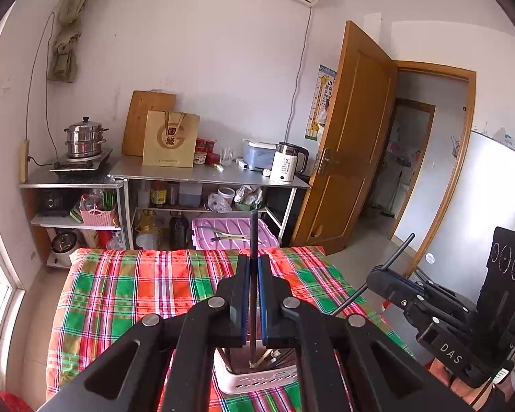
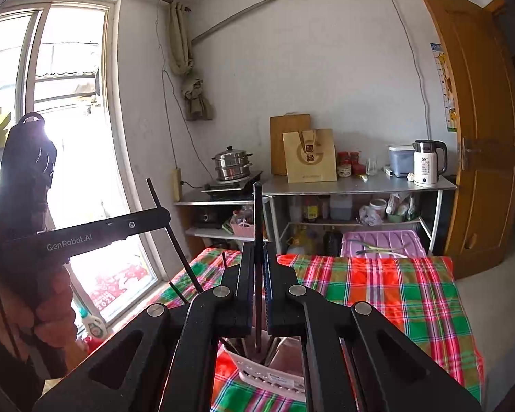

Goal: Organize utensils
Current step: 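Lower the chopsticks into the basket and open both tools, then move both open tools back toward the remaining chopsticks on the cloth, then lower both open tools around the next chopsticks on the cloth, then close the left tool on a thin chopstick while the right tool grasps another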

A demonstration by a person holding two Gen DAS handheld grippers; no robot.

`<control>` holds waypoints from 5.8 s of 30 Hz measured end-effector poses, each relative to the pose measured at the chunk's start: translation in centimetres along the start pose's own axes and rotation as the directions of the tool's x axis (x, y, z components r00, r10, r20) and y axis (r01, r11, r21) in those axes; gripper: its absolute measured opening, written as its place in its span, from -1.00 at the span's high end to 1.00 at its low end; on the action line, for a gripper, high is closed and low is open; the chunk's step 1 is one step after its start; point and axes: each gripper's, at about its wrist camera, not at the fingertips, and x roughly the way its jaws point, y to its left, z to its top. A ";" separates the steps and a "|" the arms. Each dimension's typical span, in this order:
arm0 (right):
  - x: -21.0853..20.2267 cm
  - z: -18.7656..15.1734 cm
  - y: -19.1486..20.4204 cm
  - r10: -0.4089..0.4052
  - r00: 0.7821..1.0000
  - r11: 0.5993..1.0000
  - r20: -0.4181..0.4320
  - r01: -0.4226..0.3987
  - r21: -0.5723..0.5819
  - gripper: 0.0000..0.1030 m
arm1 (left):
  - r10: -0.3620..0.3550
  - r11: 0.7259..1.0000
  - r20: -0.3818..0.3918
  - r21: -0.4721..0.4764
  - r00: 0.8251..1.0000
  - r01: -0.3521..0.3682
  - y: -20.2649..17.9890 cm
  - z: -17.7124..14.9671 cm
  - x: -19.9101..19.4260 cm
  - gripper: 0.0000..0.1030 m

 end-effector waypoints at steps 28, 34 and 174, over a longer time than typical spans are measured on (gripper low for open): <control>5.5 -3.6 -1.5 -0.032 0.982 0.999 -0.187 0.037 0.023 0.90 | 0.035 0.999 -0.210 0.011 0.977 -0.034 2.5 -4.5 8.7 0.91; 5.3 -3.5 -1.1 -0.046 0.980 0.999 -0.195 0.044 -0.011 0.88 | 0.029 1.000 -0.199 0.001 0.980 -0.030 2.7 -4.6 8.5 0.91; -4.7 -16.3 -3.6 -0.086 0.922 0.994 -0.378 0.105 0.029 0.90 | 0.028 1.000 -0.318 0.014 0.948 -0.025 -4.9 -19.1 1.0 0.92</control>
